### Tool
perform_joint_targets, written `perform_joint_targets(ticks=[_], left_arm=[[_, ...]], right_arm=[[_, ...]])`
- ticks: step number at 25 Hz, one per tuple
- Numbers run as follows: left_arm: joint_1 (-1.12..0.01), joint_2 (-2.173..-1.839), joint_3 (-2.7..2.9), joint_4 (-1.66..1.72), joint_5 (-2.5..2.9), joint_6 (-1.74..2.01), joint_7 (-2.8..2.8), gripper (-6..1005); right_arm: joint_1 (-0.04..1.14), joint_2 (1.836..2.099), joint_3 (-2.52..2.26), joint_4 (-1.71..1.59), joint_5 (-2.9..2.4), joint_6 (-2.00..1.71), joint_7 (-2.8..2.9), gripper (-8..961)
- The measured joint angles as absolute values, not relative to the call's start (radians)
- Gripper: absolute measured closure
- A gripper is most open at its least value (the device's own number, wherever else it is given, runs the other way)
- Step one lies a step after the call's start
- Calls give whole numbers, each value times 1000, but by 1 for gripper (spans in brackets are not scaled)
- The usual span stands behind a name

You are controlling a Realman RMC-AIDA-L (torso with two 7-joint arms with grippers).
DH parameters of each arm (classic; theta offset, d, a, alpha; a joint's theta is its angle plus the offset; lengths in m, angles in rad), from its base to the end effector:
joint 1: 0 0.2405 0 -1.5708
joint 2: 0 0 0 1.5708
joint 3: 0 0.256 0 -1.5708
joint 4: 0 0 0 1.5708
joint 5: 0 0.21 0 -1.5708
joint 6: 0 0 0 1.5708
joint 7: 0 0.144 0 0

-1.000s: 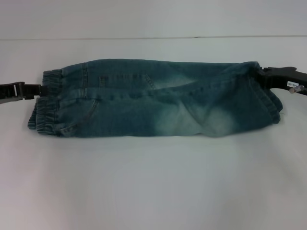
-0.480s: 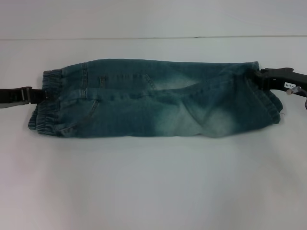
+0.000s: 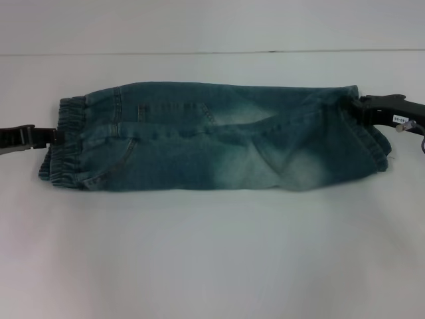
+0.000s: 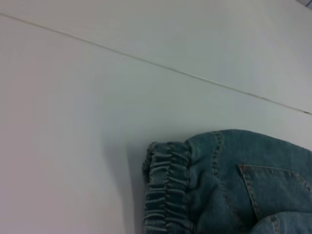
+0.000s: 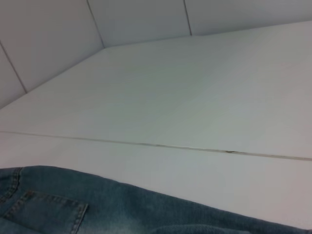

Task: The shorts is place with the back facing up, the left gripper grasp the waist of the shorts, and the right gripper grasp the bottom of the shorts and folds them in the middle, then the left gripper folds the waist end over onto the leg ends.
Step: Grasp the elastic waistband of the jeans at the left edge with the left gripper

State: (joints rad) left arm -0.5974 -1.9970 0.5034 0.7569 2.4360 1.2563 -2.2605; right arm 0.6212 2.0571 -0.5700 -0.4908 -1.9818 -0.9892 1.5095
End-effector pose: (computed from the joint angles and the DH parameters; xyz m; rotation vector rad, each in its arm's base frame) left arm -0.3303 0.3766 0.0685 -2.0264 -1.5762 -0.3396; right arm 0.3075 0.3966 0.0083 -2.1794 0.9919 0.5130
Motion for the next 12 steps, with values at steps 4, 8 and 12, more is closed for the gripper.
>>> perform_joint_targets(ticks=[4, 8, 12], left_arm=[[-595, -1996, 504, 757, 2436, 1256, -2261, 518], [-599, -2000, 511, 750, 2436, 1256, -2261, 521], [-603, -2005, 514, 748, 2436, 1254, -2261, 523]], right_arm=[[621, 2057, -571, -491, -1982, -988, 1508, 923], [624, 2057, -576, -491, -1982, -980, 1508, 923], [627, 2059, -581, -491, -1982, -976, 1508, 923]])
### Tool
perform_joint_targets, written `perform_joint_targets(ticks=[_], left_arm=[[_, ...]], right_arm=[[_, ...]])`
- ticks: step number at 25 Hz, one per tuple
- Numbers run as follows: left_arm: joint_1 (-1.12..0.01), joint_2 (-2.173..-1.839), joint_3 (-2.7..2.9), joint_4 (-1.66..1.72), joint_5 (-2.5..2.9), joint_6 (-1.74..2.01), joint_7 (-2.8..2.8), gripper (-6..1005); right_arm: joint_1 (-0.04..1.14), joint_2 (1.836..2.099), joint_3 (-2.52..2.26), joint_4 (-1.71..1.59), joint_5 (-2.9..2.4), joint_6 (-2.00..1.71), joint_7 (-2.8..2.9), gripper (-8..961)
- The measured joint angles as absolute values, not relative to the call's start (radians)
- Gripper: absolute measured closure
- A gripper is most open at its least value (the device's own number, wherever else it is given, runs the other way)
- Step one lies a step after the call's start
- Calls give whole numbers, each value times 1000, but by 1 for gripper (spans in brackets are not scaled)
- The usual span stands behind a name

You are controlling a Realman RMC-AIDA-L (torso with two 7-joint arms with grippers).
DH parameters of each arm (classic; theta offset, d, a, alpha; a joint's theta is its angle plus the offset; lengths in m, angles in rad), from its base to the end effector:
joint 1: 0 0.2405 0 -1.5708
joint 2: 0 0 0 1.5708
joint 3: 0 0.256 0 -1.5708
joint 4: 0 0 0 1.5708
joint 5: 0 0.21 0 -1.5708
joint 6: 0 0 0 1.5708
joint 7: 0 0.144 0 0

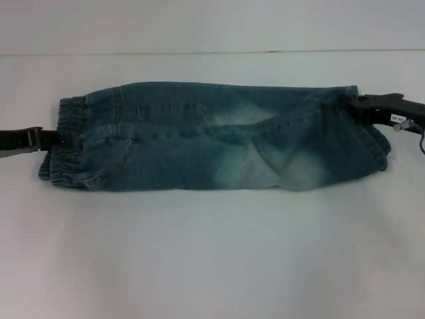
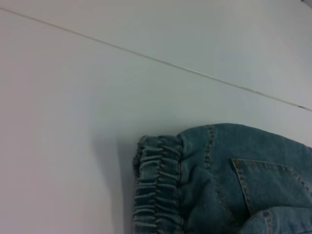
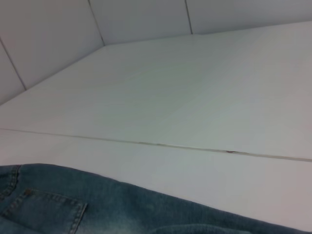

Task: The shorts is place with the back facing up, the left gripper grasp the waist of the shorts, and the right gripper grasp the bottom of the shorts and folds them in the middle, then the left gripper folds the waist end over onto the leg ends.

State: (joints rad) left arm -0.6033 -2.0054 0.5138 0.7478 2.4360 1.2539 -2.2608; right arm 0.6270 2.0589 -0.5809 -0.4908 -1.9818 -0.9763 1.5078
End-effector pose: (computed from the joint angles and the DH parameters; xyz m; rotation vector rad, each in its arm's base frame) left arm -0.3270 0.3770 0.0612 -2.0443 -1.5824 -0.3361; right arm 0.3057 0.3987 0.0068 -2.1836 0.9815 0.5006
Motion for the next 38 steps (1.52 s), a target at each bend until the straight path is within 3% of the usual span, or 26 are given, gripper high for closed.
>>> perform_joint_targets(ticks=[10, 21, 27, 33, 38], left_arm=[[-613, -2013, 526, 722, 2431, 1220, -2252, 530], [-617, -2022, 561, 712, 2428, 1194, -2229, 740], [-617, -2024, 559, 712, 2427, 1193, -2225, 928], [-606, -2027, 553, 721, 2401, 1214, -2201, 986], [-581, -2020, 508, 783, 2348, 1274, -2199, 986]], right_arm=[[630, 2062, -581, -489, -1982, -970, 1508, 923], [631, 2067, -581, -489, -1982, -957, 1508, 923], [632, 2070, -581, -489, -1982, -955, 1507, 923], [630, 2069, -580, -489, -1979, -962, 1506, 922], [618, 2051, -568, -501, -1970, -1028, 1516, 922]])
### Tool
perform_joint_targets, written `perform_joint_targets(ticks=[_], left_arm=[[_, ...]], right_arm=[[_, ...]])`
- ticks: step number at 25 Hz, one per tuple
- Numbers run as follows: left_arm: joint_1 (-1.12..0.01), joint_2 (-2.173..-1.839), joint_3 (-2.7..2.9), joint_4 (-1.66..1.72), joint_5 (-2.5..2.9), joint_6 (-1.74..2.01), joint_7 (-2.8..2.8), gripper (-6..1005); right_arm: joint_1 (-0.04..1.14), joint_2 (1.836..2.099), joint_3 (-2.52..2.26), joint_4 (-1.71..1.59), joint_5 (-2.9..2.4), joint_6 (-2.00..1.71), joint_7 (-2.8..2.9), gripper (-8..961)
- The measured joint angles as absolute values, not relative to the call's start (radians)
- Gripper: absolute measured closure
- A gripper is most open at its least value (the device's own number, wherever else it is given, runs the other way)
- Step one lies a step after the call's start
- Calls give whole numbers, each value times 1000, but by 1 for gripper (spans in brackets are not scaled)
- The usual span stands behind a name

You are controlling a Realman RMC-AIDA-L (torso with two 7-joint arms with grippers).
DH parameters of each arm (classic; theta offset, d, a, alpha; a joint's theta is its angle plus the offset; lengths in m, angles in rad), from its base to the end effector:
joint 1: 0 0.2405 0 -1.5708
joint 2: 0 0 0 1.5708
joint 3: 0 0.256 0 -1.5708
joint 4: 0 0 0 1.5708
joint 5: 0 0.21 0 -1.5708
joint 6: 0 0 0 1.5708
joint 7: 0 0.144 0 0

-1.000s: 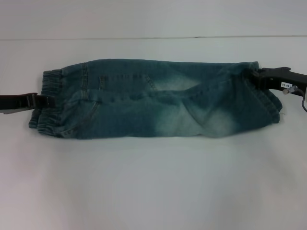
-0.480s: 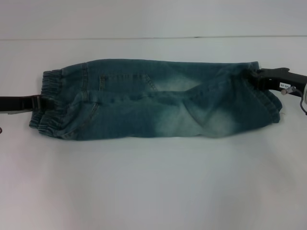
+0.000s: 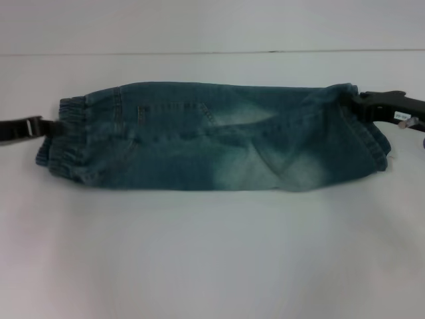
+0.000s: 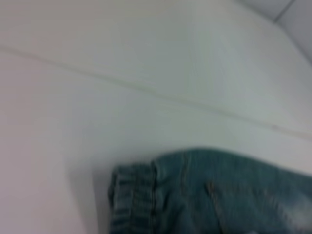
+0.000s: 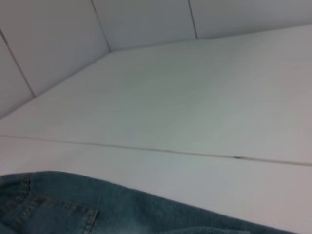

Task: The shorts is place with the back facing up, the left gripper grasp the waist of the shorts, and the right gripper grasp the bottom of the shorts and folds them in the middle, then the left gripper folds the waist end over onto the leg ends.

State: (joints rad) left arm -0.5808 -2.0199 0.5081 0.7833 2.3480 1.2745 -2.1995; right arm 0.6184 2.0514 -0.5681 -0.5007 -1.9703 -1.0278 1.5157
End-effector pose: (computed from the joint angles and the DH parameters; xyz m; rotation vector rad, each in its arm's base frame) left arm -0.3197 0.3761 0.0653 -2.0699 -1.5160 -0.4359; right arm 0.3039 0.3961 0.0126 -2.1936 0.9860 0.5487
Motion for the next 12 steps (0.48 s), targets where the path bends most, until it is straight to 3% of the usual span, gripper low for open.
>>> perform_joint_targets(ticks=[6, 12], left_arm=[[-569, -2011, 447, 827, 2294, 1304, -2200, 987], [-578, -2011, 441, 827, 2225, 1264, -2190, 987]], right_arm=[[600, 2018, -560, -509, -1916, -1100, 1519, 903], [595, 2010, -554, -529, -1887, -1094, 1528, 883]])
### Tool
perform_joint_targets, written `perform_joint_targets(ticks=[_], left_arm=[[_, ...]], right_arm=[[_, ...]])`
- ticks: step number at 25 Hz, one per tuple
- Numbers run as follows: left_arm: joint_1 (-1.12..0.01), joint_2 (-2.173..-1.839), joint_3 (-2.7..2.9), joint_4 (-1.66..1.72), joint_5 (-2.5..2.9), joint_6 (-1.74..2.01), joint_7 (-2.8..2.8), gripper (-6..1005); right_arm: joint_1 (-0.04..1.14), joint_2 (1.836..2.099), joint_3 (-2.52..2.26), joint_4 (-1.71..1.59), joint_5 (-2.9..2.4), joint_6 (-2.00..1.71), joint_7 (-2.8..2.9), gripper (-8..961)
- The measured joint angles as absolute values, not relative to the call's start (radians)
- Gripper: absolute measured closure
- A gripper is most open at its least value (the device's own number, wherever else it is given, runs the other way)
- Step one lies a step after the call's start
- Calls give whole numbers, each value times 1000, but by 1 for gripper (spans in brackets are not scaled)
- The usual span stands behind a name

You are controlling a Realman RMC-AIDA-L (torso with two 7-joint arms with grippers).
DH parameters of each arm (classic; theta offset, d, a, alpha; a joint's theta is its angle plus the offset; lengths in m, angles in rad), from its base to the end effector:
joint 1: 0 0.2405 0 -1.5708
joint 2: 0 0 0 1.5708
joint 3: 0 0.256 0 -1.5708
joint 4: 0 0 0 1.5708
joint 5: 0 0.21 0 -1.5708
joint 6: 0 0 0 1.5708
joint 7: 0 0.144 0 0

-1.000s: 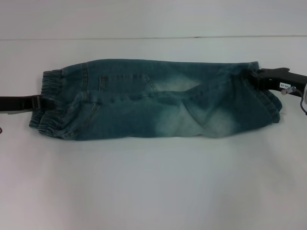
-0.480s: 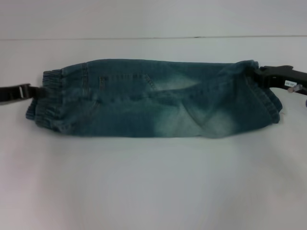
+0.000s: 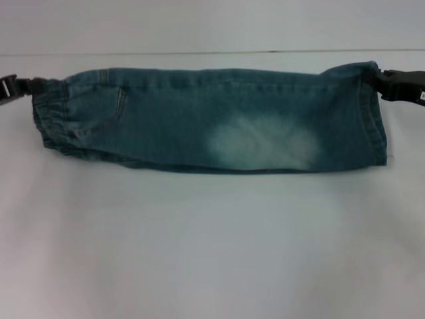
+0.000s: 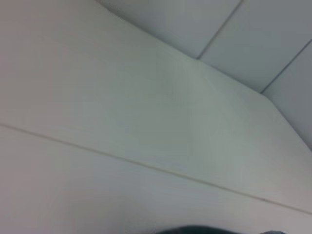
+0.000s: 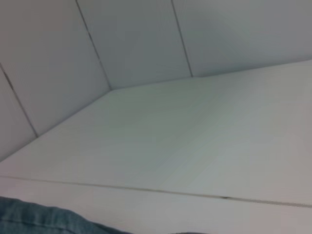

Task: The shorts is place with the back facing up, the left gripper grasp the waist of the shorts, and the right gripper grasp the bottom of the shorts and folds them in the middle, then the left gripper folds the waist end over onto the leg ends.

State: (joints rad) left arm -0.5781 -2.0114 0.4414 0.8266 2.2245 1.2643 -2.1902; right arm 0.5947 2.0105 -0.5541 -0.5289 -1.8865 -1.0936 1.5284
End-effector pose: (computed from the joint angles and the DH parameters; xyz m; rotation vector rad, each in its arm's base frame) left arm -0.3117 0.3873 0.0960 -1.9675 -1.4524 -0.6393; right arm 0.3056 0.3983 0.0445 -2.1385 0.9685 0.6540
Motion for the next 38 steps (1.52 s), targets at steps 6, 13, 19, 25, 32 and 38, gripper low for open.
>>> perform_joint_targets(ticks=[6, 13, 19, 25, 32, 38], left_arm=[[-607, -2021, 447, 790, 2216, 1164, -2178, 986], [-614, -2023, 499, 721, 2223, 1043, -2171, 980], [-615, -2024, 513, 660, 2227, 958, -2170, 975], [-612, -2028, 514, 649, 2224, 923, -2166, 810], [-603, -2029, 510, 660, 2219, 951, -2128, 668], [-557, -2031, 500, 768, 2197, 1060, -2080, 507]], right_arm=[[632, 2018, -560, -530, -1886, -987, 1522, 864], [679, 2045, -624, -516, -1892, -843, 1517, 842], [699, 2067, -707, -490, -1893, -731, 1539, 822], [710, 2070, -726, -477, -1893, -693, 1553, 803], [697, 2072, -712, -486, -1888, -684, 1556, 675], [665, 2062, -668, -518, -1860, -810, 1558, 521]])
